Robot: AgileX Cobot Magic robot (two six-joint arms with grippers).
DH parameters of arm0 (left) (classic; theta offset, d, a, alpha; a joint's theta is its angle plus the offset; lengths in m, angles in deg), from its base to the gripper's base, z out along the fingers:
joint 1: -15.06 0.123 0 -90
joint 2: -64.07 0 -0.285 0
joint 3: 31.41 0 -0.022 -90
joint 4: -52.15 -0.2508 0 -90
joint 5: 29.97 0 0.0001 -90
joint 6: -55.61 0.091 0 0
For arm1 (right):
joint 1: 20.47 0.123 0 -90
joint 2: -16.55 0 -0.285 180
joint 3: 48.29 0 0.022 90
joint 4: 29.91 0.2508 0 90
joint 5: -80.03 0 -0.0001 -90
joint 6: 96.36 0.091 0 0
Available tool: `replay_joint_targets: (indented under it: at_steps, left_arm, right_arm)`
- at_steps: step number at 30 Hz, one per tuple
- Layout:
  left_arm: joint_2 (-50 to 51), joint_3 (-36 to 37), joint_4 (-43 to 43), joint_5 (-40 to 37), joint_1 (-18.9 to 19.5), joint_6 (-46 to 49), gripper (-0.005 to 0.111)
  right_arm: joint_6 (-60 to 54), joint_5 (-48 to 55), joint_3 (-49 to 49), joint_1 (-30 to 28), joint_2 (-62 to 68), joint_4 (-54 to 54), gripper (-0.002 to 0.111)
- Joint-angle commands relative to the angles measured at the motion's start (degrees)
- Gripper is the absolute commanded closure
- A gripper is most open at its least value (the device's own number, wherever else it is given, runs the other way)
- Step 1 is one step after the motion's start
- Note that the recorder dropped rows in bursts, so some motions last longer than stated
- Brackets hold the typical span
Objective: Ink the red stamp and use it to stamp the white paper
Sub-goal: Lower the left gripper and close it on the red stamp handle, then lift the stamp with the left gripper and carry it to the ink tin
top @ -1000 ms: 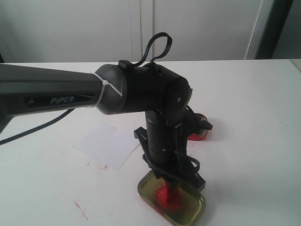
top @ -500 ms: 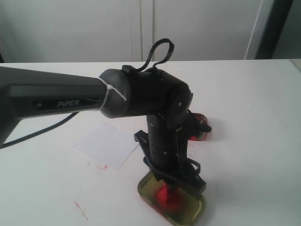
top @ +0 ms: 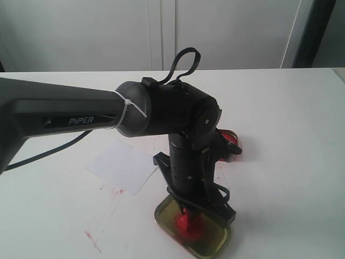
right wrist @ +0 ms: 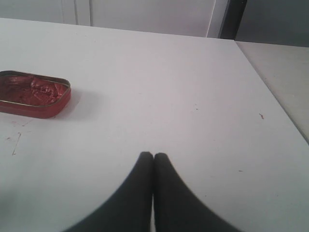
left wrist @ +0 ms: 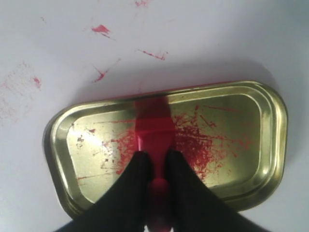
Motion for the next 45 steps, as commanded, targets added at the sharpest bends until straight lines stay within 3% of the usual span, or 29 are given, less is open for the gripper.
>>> replay_joint_targets:
  at_steps: [1, 4, 36, 45]
  left_arm:
    - [0.1, -0.3, 0.0, -1.7, -0.2, -0.5, 0.099]
    - [0.1, -0.3, 0.0, -1.7, -0.2, -0.5, 0.107]
    - [-4.1, -0.9, 0.0, -1.0, -0.2, 0.2, 0.107]
    - [-4.1, -0.9, -0.5, -3.2, 0.0, 13.7, 0.107]
  right_arm:
    - [0.0, -0.7, -0.3, -0.3, -0.1, 0.1, 0.108]
    - [0.0, -0.7, -0.3, -0.3, -0.1, 0.1, 0.108]
    - [0.0, -0.7, -0.3, -0.3, -0.1, 0.1, 0.108]
    - [0.0, -0.7, -0.3, -0.3, -0.1, 0.1, 0.108]
